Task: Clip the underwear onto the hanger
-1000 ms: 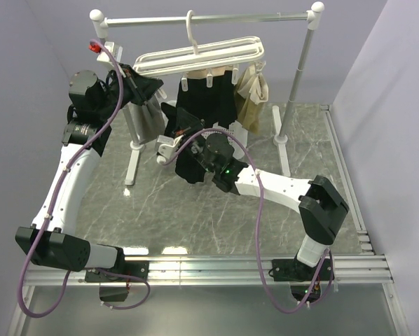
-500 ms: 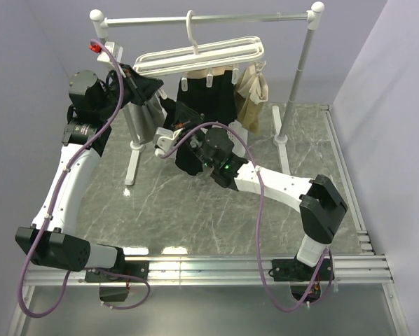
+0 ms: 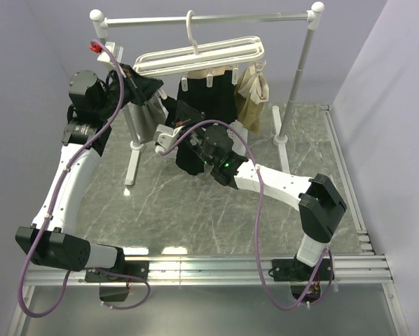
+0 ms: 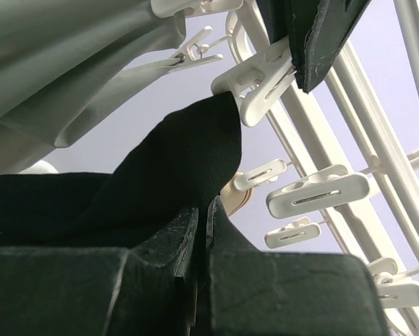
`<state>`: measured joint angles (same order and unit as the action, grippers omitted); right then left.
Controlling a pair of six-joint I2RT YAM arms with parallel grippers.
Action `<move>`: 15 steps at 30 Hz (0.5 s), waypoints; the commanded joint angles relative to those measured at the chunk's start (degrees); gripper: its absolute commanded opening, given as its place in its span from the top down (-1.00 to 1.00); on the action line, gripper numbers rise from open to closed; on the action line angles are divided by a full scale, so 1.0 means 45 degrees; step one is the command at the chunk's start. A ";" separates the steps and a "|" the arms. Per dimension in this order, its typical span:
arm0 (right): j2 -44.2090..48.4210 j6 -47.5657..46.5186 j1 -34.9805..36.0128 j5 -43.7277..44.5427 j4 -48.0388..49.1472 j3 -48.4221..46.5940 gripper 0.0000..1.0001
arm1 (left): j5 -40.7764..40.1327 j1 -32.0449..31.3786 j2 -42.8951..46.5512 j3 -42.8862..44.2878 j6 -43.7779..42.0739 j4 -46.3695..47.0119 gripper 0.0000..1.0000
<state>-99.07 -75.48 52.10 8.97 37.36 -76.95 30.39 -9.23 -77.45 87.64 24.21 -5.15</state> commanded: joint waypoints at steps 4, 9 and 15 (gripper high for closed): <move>0.0139 -0.0159 -0.0092 -0.0041 0.1032 -0.0363 1.00 | 0.1176 -0.0057 -0.0191 0.0076 -0.0301 -0.1337 0.99; 0.0257 -0.0472 -0.0093 -0.0197 0.1598 0.0028 1.00 | 0.1176 -0.0077 -0.0269 0.0154 -0.0262 -0.1376 0.99; 0.0335 -0.0590 -0.0093 -0.0353 0.1619 0.0244 1.00 | 0.1156 -0.0077 -0.0308 0.0193 -0.0262 -0.1395 0.99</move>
<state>-99.07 -77.43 52.07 8.21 40.32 -76.20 30.41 -9.19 -78.02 87.77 24.18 -5.19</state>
